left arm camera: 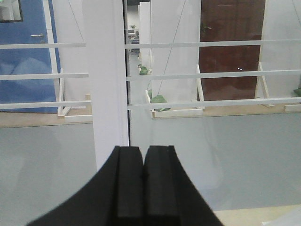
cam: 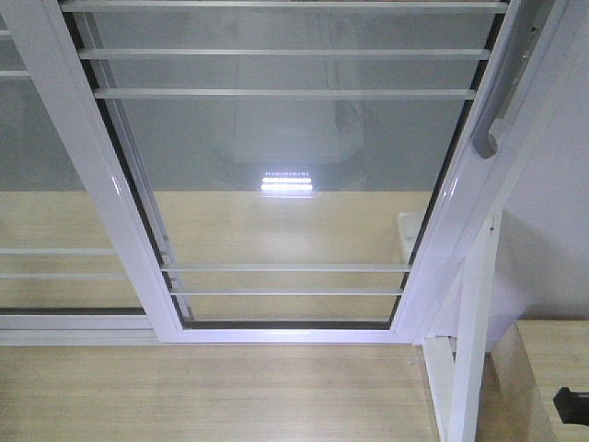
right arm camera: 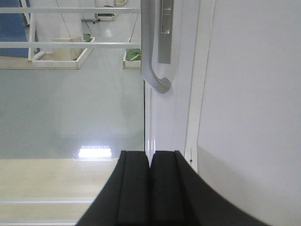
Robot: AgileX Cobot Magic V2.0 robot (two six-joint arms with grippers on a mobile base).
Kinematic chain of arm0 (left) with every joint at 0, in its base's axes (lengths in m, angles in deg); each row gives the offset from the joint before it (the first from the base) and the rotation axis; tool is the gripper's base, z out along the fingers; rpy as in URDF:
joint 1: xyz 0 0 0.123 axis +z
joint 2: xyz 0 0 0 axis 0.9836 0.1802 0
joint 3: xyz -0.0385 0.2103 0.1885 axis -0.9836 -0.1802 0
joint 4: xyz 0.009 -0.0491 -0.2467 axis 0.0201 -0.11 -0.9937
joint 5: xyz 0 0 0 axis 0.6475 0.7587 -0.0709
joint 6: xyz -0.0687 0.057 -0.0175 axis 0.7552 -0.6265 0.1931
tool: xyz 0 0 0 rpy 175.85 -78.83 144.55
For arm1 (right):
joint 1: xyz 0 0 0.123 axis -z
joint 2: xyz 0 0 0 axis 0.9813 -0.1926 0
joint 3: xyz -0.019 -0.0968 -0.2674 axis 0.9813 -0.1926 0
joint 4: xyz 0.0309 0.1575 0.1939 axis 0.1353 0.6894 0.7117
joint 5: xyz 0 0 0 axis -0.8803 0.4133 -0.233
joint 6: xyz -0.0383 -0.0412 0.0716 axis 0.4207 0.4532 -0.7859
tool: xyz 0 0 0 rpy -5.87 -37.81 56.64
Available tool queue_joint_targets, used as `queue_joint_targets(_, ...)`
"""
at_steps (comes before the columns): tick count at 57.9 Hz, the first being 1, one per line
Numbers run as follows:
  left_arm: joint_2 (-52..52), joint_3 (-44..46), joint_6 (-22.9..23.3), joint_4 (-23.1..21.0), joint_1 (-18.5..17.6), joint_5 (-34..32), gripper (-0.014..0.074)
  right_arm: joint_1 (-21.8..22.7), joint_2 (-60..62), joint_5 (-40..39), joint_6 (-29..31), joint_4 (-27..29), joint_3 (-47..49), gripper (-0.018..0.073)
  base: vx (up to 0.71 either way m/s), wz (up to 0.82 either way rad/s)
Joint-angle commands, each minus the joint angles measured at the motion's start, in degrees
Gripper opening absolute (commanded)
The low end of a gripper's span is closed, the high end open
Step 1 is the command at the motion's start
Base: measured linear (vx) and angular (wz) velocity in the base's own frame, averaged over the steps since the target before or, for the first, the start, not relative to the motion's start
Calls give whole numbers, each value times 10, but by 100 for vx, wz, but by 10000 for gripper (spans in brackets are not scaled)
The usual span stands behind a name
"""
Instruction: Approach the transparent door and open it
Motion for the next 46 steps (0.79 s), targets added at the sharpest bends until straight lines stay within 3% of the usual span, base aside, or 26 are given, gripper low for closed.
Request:
queue_joint_targets(1,-2,-17,5,-5,-2,-46,-6,1,8,-48,1,-2,-7,-8,0,0)
queue_joint_targets(29,-2,-17,5,-5,-2,-47,-6,1,8,-57,10,-12,-7,-8,0,0)
queue_joint_targets(46,-2,-16,4,-5,-2,-62,-6,1,8,-163,8,-5,-7,-8,0,0)
